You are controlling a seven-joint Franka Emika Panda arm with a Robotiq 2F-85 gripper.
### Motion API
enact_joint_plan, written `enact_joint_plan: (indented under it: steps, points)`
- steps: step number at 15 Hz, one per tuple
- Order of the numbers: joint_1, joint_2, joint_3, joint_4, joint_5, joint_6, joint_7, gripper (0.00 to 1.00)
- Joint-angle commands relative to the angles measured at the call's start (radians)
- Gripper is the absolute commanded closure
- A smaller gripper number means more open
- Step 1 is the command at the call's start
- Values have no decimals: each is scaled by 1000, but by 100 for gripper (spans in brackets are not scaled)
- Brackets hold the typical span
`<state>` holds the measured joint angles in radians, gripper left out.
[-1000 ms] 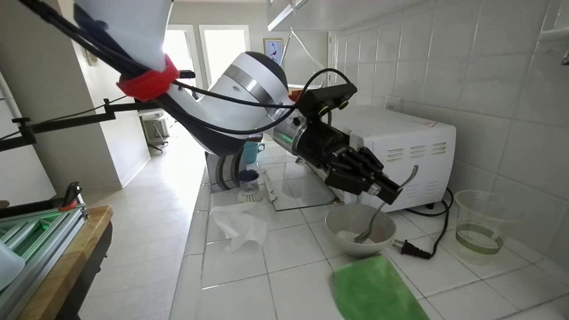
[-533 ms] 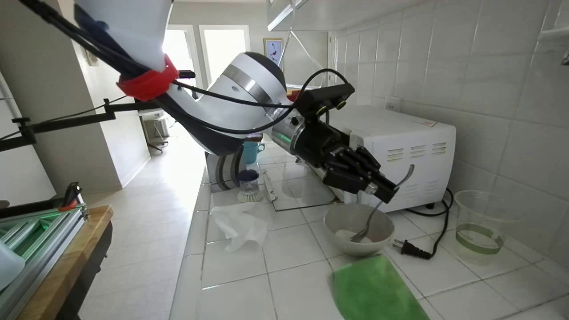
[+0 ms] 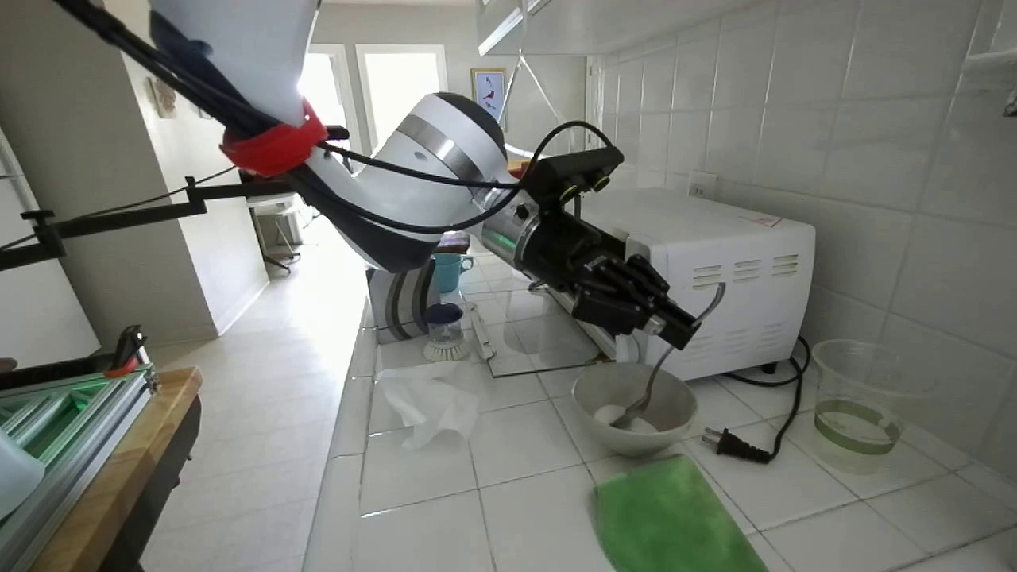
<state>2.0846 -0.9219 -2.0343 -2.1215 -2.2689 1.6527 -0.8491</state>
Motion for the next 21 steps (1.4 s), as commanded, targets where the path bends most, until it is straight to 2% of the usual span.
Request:
enact_joint_plan:
  steps: [1, 8, 21]
  points:
    - [16, -7, -16, 24, -5, 3, 18, 95]
    - [3, 3, -37, 20, -10, -2, 18, 95]
    - [-5, 10, -36, 12, -2, -2, 7, 95]
